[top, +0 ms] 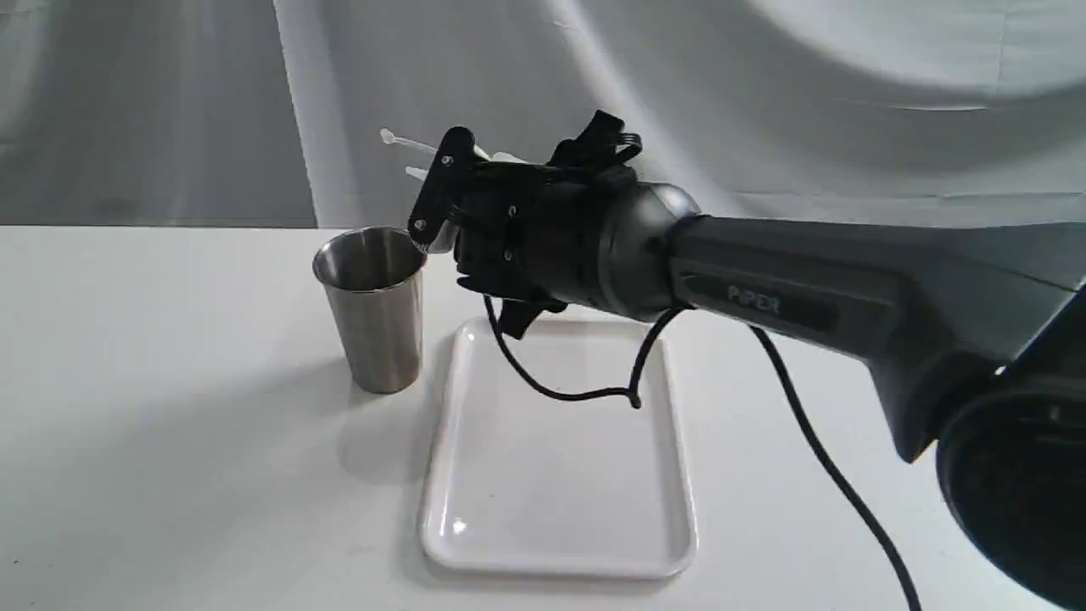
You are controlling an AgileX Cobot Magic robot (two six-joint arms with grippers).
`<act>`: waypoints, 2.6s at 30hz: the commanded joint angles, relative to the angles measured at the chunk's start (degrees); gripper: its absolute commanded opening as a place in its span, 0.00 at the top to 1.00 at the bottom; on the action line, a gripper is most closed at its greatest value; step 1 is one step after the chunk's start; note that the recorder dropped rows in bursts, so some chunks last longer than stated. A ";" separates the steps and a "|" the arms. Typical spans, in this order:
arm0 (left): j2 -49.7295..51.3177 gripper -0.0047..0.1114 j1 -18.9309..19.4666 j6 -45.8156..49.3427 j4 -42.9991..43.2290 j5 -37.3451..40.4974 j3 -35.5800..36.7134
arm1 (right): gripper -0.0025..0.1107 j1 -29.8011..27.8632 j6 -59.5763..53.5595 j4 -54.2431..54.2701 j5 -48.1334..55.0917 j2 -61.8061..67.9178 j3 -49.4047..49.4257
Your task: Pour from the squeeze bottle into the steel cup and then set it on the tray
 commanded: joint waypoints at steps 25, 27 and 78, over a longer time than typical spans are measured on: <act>-0.28 0.89 -0.18 -0.10 0.03 -0.37 0.25 | 0.66 1.69 2.87 -4.58 0.90 3.08 -4.36; -0.28 0.89 -0.18 -0.10 0.03 -0.37 0.25 | 0.66 1.69 2.87 -4.69 1.59 3.08 -4.36; -0.28 0.89 -0.18 -0.10 0.03 -0.37 0.25 | 0.66 1.69 -11.96 -20.95 8.54 4.11 -4.36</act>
